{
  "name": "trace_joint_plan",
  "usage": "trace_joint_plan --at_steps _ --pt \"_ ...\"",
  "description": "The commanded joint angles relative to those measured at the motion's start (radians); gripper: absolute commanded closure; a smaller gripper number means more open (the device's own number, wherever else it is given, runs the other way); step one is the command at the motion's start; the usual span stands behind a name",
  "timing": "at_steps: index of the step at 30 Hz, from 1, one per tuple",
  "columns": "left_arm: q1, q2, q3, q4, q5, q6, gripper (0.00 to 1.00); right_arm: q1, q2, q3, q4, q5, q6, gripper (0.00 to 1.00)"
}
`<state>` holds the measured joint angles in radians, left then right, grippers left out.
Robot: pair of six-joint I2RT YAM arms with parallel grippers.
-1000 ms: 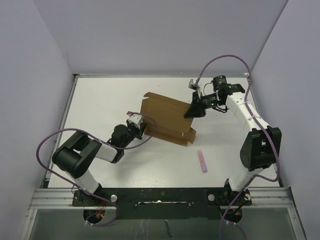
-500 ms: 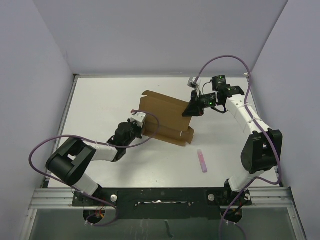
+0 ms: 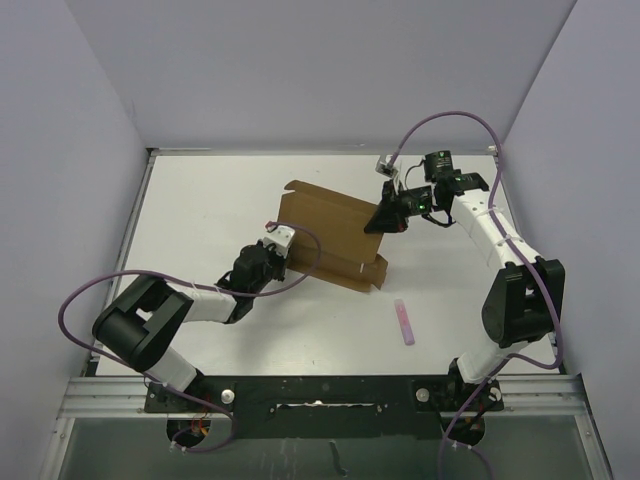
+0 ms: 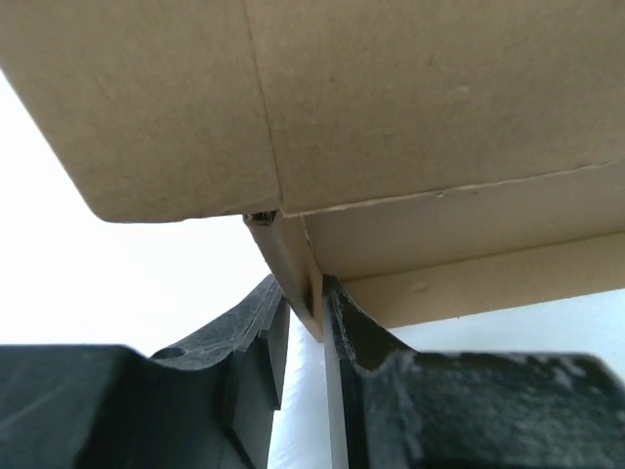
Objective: Fold the paper box
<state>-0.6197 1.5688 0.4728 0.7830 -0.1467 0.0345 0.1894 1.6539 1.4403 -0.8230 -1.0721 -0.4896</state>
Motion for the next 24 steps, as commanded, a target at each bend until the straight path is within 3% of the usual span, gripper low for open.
trace_joint_plan --at_steps 1,10,18,24 --pt "-0.002 -0.069 0.033 -0.044 0.044 -0.05 0.8 -0.004 -0.009 -0.004 0.016 -0.014 -0.006 1.0" --pt "-0.002 -0.199 0.007 -0.105 0.042 -0.11 0.61 -0.012 -0.008 -0.004 0.015 -0.007 -0.007 1.0" --pt "0.025 -0.451 -0.049 -0.272 0.106 -0.27 0.32 -0.027 -0.023 -0.001 0.013 -0.044 -0.008 1.0" --pt "0.124 -0.656 -0.037 -0.484 0.248 -0.437 0.28 -0.032 -0.057 0.031 -0.016 -0.07 -0.02 1.0"
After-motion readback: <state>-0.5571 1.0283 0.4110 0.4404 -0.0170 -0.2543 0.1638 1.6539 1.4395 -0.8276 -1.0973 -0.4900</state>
